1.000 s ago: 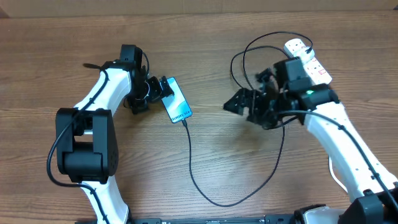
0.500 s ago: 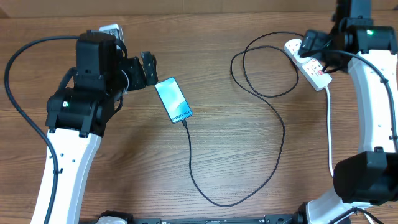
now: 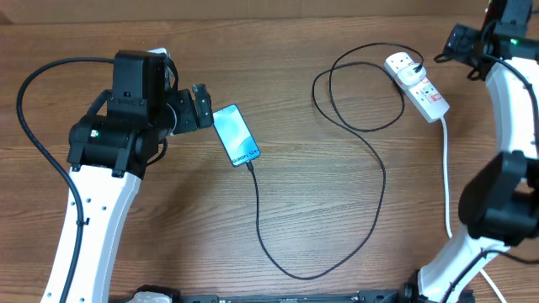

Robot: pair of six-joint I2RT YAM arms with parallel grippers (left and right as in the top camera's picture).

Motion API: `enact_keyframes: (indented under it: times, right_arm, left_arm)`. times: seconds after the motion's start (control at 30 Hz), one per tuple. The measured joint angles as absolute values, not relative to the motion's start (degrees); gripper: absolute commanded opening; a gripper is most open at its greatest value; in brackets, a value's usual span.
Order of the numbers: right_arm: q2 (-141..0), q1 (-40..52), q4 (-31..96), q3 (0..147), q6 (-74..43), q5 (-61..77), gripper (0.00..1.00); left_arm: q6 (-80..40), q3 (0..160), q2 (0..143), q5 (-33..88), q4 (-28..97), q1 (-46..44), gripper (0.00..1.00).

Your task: Plug charger to phone and switch on socket

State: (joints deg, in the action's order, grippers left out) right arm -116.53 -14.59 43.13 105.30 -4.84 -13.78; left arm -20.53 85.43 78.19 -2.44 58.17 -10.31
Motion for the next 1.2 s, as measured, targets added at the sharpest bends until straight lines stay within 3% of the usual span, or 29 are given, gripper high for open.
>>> enact_keyframes:
  times: [0.63,1.2]
  right_arm:
    - [-131.1,-16.4,39.6,105.2,-3.2,-12.3,1.0]
    - [-131.9,-16.4,40.1,105.2,-3.0,-3.7,1.0]
  left_arm:
    - [-20.5,85.4,78.2,-2.4,58.3,-10.3,1.0]
    - [-20.5,85.4,78.2,-2.4,58.3,-10.3,1.0]
